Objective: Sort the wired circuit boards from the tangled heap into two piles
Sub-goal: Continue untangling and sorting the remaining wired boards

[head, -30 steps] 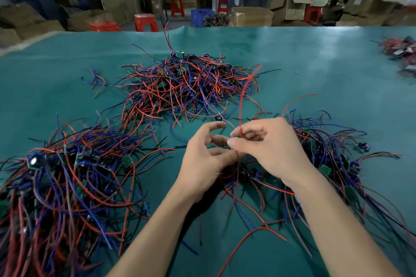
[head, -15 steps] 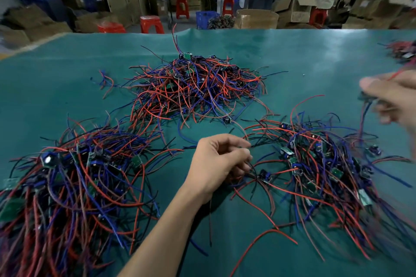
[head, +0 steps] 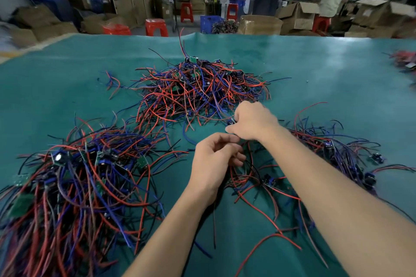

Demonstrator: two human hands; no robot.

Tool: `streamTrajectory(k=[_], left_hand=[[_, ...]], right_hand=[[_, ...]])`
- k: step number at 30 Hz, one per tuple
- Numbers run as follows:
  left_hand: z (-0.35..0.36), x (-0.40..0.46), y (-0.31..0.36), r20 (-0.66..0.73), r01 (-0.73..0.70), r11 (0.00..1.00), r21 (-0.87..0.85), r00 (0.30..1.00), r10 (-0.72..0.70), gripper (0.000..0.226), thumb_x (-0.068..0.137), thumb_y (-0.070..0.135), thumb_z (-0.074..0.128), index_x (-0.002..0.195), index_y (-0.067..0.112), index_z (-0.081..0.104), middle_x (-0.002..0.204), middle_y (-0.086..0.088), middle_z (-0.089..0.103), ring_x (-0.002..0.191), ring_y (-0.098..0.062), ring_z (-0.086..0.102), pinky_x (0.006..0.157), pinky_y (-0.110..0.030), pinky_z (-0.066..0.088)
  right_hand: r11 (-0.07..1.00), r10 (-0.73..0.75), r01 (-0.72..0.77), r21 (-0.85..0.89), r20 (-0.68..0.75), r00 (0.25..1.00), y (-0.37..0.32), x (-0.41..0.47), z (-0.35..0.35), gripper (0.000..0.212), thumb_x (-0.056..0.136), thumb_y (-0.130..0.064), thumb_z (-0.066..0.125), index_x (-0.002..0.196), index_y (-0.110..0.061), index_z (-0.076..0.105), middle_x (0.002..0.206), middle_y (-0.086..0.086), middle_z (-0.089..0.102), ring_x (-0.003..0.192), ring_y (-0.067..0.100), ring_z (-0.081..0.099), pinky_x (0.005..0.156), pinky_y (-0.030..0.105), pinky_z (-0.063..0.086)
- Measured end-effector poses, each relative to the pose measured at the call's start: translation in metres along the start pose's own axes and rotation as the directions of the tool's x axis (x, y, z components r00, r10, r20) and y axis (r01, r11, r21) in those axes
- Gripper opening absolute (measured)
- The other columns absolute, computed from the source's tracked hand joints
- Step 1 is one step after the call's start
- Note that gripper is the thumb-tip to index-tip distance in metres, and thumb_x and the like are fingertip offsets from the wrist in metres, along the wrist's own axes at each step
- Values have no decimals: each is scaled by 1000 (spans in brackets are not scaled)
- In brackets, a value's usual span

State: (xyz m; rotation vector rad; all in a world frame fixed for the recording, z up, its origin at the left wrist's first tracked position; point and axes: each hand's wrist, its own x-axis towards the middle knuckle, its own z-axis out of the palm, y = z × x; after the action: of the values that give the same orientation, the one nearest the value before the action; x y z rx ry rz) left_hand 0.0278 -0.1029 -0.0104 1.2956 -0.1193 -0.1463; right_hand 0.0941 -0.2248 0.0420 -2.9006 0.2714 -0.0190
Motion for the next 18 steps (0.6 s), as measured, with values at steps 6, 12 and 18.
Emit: streamTrajectory(k=[6,12,18], left_hand=[[0,2,-1,-18,10,1000,-12,1000,-10,17,86,-12,54,95,-4,66,72,-9,68,60,-18,63,57,-23,52],[1,1,1,-22,34,999,-24,999,-34,15,90,-6,54,100,-4,65,74,-11,67,52,-14,53,45,-19,40],[-1,-2,6,64,37,994,-105,998,-30,19,99,7,50,99,3,69,80,-12,73,60,-12,60,41,-17,35]], right_hand=[[952,90,-56,301,-97,991,7,10,8,26,83,-42,80,86,-17,77,102,13,74,95,33,69,86,39,57],[347,197,-105,932,37,980,40,-25,-45,16,79,-20,80,82,-7,71,57,5,61,41,11,44,41,20,28],[-272,-145,-243,931,210,967,54,-75,-34,31,71,-23,76,95,-3,78,64,4,62,49,9,49,41,19,38]])
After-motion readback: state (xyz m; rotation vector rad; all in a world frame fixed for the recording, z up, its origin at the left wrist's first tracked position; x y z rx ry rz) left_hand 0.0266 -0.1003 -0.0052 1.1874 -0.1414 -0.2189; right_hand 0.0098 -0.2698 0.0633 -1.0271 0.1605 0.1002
